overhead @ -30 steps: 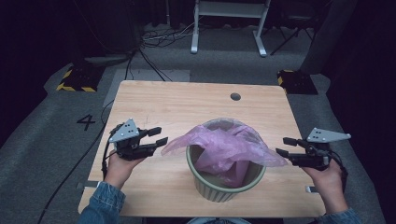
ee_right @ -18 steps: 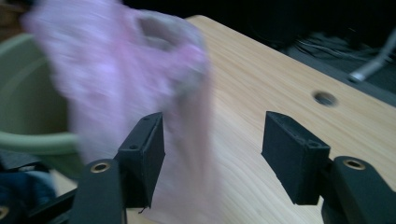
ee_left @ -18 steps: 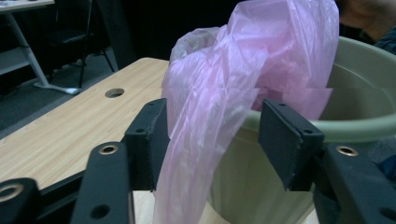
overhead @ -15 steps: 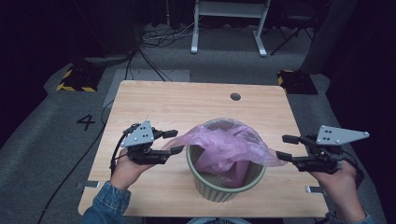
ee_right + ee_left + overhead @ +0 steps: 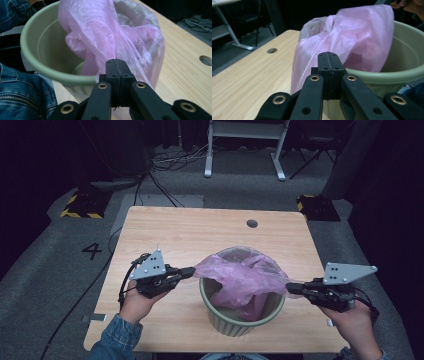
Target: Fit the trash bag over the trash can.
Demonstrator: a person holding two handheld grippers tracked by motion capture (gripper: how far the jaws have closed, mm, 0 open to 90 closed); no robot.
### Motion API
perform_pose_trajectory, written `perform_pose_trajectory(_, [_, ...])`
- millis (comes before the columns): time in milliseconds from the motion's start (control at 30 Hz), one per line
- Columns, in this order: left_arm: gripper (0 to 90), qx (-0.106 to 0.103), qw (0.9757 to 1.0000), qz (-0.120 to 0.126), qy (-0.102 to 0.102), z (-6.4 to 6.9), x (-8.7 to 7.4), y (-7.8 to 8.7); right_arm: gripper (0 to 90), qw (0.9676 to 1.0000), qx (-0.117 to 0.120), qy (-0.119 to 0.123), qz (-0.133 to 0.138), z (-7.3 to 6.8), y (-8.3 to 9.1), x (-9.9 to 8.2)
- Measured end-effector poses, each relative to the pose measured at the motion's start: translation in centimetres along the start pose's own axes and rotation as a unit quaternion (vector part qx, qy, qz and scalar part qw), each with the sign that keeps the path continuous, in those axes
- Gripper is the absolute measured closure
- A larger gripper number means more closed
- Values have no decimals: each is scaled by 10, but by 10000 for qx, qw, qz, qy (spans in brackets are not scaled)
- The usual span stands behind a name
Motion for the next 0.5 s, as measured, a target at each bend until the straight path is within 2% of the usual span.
perform_pose_trajectory(133, [900,100,9999,104,-48,2,-1,13,900,9999,-71,-18,82,-2,17,-5])
perform_pose_trajectory(200, [900,41,9997,220,-29,5,-3,20,900,9999,-68,10,115,-4,24,-8])
perform_pose_trajectory(267, [900,-63,9995,296,-37,9,-4,25,900,9998,3,65,196,-8,31,-11])
perform_pose_trajectory(300, [900,-106,9995,282,-97,11,-5,26,899,9993,126,183,308,-14,36,-12])
perform_pose_trajectory(367, [889,-68,9996,217,-181,13,-6,23,898,9992,138,208,322,-16,36,-13])
perform_pose_trajectory(433, [628,34,9996,255,-151,11,-6,16,895,9991,144,221,331,-17,34,-12])
perform_pose_trajectory(500, [503,-41,9996,217,-156,9,-7,9,886,9991,134,213,331,-16,32,-12])
Point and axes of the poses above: each handheld gripper's, and its own axes: y roughly backward along the jaws, x roughly out of its top, z roughly to its right, the point moved 1 cm from there along -y, roughly forward along the jaws, and after that the axes turned 9 degrees about z, right-handed, at the moved point
